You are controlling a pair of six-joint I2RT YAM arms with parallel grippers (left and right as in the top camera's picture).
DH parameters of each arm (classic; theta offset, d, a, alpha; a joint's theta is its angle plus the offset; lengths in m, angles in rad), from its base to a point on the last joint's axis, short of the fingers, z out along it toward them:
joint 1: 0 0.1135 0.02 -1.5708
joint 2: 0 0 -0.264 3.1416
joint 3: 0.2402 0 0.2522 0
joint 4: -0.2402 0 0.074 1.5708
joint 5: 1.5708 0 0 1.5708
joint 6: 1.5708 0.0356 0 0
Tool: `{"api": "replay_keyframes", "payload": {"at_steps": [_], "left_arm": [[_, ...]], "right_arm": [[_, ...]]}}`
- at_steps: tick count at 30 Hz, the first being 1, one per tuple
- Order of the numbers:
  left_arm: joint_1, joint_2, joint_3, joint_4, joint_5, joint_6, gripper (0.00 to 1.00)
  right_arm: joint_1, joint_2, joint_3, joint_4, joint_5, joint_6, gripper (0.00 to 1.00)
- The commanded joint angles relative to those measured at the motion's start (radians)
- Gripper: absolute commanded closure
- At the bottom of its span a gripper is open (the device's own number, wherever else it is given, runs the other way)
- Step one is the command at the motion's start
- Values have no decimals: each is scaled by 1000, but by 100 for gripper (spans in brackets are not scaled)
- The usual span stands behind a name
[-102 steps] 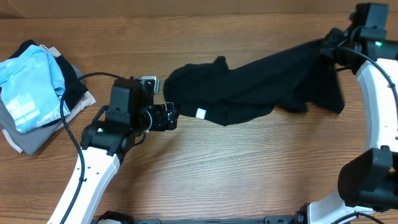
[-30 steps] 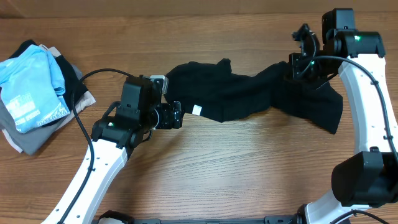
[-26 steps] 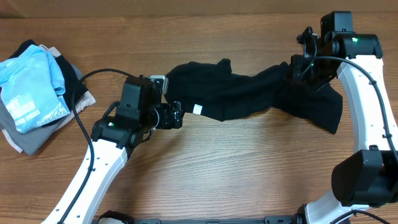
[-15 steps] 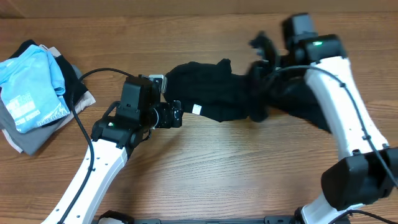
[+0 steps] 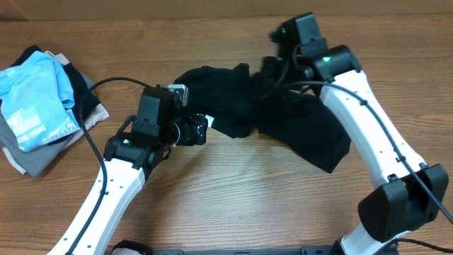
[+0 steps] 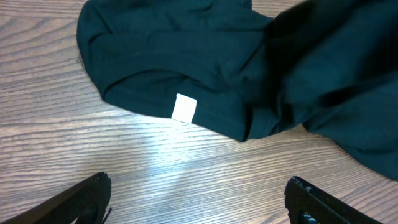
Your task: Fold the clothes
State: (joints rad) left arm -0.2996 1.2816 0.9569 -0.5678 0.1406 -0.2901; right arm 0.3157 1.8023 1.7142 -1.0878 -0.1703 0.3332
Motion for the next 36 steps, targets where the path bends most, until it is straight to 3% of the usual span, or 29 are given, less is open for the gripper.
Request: {"api": "replay_keyframes", "payload": {"at_steps": [1,7,13,16,17,18,20,25,32,36], "left_arm": [[-2,6,26,5,-10,-10,8],[-2,6,26,5,10,-32,9],[-3,6,26,18,117,-32,14],[-14,6,26,21,142,-33,21],[-30,6,26,26,141,-32,22],[-41,6,26,30,140,-32,18],[-85,6,26,55,136,-31,11],[-189,22,26,118,83,-33,14],[-311,161,26,193,91,-171,21],[-394,285,26,364,94,-171,22]], "right_arm": [[-63,-8,7,-190,185,34,96],[-116,-8,7,-413,259,27,96],[-146,-8,7,-390,301,31,96],[-147,-8,7,-385,300,31,96],[-147,-8,7,-385,300,31,94],[-147,-8,7,-384,300,31,83],[-147,-8,7,-362,301,26,43],[-153,-8,12,-279,302,27,39],[-233,-17,80,-281,278,38,39],[-322,-47,112,-293,192,37,39]]}}
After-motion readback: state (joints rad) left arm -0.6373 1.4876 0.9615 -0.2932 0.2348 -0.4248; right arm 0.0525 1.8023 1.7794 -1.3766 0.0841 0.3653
